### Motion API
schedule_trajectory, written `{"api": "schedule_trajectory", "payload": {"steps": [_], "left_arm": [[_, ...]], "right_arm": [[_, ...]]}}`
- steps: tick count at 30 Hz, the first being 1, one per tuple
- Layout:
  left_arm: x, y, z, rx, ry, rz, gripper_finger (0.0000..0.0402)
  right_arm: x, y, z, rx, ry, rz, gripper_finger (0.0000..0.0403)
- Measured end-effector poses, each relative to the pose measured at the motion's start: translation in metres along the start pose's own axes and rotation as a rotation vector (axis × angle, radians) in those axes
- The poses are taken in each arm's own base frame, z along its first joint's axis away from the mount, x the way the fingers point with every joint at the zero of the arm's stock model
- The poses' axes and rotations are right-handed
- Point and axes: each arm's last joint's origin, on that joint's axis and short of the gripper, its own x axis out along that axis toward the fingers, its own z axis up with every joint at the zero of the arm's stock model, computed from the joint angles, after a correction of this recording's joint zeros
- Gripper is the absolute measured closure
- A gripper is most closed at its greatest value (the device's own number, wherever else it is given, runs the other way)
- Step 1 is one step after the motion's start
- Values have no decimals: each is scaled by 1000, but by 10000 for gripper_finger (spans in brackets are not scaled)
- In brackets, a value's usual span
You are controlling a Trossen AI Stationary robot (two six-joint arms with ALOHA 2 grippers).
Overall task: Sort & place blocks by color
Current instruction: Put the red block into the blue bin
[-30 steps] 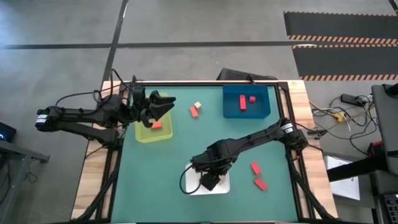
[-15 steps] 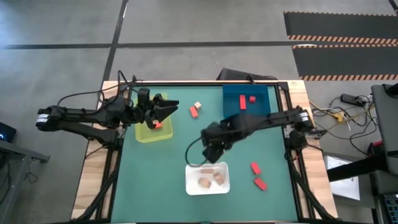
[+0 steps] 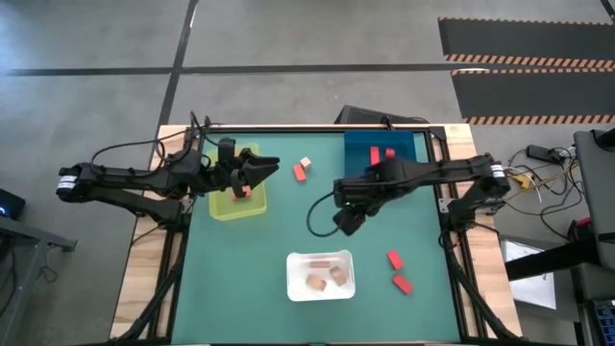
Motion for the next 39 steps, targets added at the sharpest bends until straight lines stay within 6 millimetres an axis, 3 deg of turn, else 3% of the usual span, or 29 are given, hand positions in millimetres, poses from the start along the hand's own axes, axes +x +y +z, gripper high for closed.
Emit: {"api": "schedule_trajectory", "payload": {"steps": [8,14,24,30,39], "left_arm": [[0,3,4,-2,-125,128,198],[-1,5,6,-3,-186,195,198],[-1,6,7,-3,-198,208,198],[-1,6,7,-3,-217,229,198],[-1,7,8,-3,-236,250,198]], "right_arm": [[16,-37,-30,129,115,-9,252],[41,-60,-51,194,251,-47,252],[99,-80,-79,216,403,32,249],[128,-84,-98,232,503,36,210],[152,-89,-111,246,499,61,172]]}}
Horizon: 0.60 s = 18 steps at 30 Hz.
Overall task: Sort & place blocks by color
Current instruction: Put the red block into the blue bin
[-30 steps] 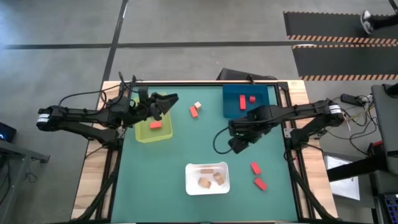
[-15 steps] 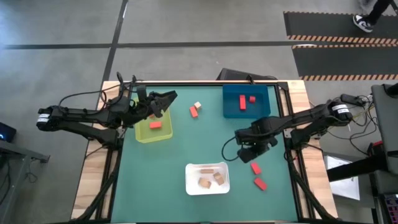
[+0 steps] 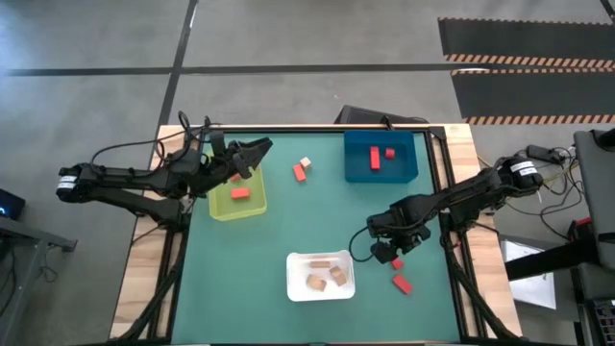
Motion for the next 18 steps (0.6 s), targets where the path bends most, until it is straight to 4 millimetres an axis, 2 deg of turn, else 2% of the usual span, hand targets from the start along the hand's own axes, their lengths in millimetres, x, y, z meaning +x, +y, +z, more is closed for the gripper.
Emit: {"api": "schedule_trajectory", "payload": {"steps": [11,18], "left_arm": [[0,0,0,-1,-14,15,198],[0,0,0,-1,-14,14,198]], "right_arm": [[32,5,4,-7,42,-80,171],[34,6,4,-8,44,-83,215]]}}
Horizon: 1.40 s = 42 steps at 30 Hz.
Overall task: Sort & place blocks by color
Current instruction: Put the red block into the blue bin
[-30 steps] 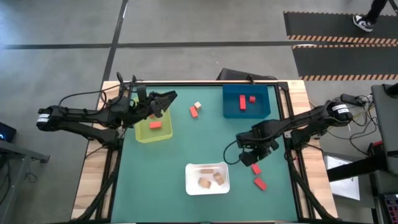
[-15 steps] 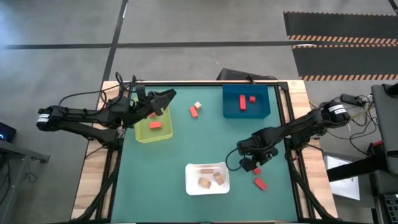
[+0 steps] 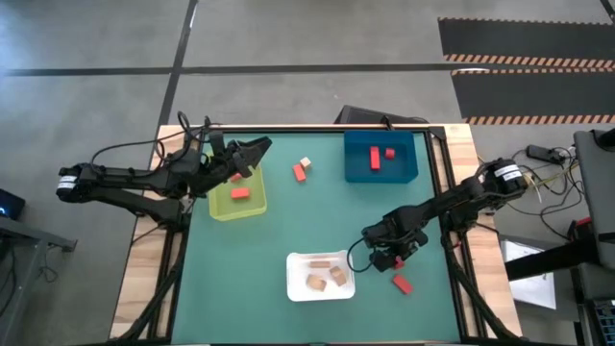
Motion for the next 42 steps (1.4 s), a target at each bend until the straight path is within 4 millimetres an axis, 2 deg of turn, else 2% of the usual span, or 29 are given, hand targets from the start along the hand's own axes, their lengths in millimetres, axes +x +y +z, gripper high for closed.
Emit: {"api": "schedule_trajectory", "payload": {"steps": [6,12,17,21,26,31,36,42], "left_arm": [[0,0,0,0,0,0,198],[0,0,0,0,0,0,198],[1,0,-1,2,3,1,198],[1,0,-1,2,3,1,198],[1,0,-1,2,3,1,198],[1,0,-1,3,3,1,198],[1,0,-1,3,3,2,198],[1,0,-1,4,4,1,198]], "right_arm": [[0,1,0,-2,1,7,278],[-7,-1,-1,-3,-1,31,281],[-25,-3,-4,17,-9,55,281],[-52,-3,-7,40,-35,83,281],[-98,3,-9,98,-141,151,281],[-146,13,0,149,-268,226,275],[-188,18,26,134,-401,247,280],[-226,9,73,185,-533,253,279]]}}
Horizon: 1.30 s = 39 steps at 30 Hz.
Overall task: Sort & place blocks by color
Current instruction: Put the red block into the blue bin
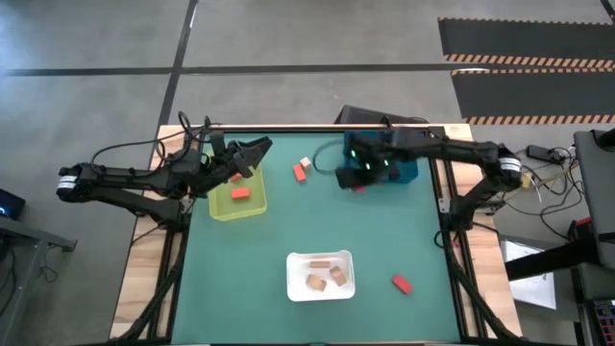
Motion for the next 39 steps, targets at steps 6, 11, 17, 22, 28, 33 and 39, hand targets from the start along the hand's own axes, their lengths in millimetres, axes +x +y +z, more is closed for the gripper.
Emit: {"api": "schedule_trajectory", "payload": {"steps": [6,11,17,22,28,33,39], "left_arm": [[0,0,0,1,1,0,198],[0,0,0,1,1,0,198],[0,0,0,1,2,-1,198],[0,0,0,2,4,-2,198],[0,0,0,3,5,0,198],[0,1,-1,5,7,1,198],[0,1,-1,5,7,2,198]], "right_arm": [[8,-17,62,76,-30,-45,280],[18,-40,107,186,-6,-52,279],[32,-67,143,257,60,-105,280],[49,-83,163,282,117,-160,278],[66,-87,176,271,139,-183,280],[76,-89,180,267,152,-205,278],[85,-93,181,256,150,-244,278]]}}
